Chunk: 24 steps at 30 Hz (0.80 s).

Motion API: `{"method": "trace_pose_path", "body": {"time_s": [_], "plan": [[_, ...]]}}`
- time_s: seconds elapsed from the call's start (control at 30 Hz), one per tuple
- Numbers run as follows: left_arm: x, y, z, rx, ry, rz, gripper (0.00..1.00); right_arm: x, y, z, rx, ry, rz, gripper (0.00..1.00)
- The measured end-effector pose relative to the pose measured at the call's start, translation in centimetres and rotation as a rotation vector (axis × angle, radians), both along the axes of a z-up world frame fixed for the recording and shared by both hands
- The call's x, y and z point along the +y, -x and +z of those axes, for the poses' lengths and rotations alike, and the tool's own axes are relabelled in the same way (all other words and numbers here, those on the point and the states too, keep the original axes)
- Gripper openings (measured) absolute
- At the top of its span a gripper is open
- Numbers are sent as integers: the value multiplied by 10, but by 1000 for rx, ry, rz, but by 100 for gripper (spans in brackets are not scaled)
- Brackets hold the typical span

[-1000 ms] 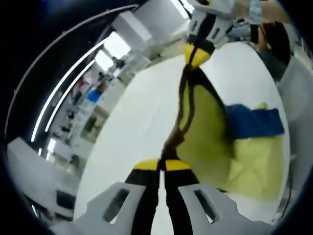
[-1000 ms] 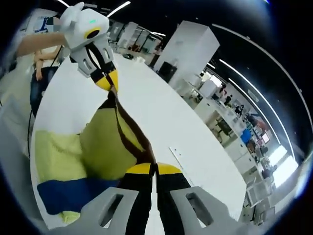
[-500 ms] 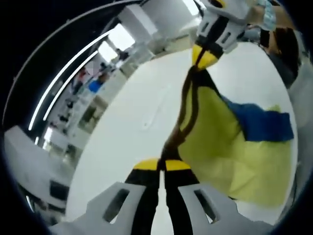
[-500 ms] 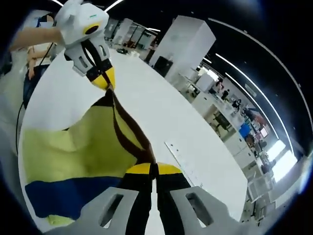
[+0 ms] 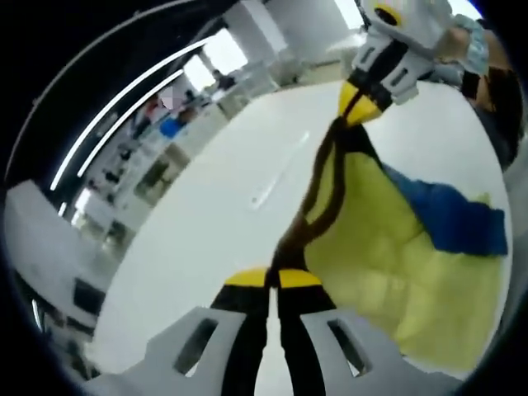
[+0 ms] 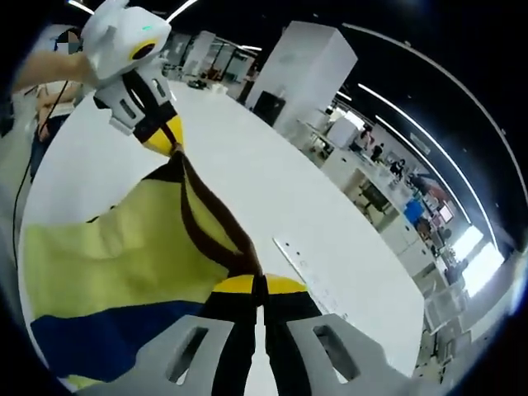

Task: Fold the garment on the visible template until the final outline fits inside the template.

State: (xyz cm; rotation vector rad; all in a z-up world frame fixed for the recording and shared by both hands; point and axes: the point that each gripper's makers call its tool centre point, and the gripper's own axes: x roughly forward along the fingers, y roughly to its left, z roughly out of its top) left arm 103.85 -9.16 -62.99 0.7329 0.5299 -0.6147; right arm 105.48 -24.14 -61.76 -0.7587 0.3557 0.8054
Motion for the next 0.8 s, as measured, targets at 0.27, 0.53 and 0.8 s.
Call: {"method": "trace_pose_path", "body": {"time_s": [0.27, 0.53, 0.8], "plan": [[3, 2, -17, 29, 7, 20, 0, -5, -6, -19, 20, 17, 6, 3], [4, 16, -19, 22, 34, 37, 6, -4, -11, -17, 7, -27, 0, 7], [3, 18, -25, 32, 38, 40, 19, 2, -4, -21, 7, -10, 21, 16]]}}
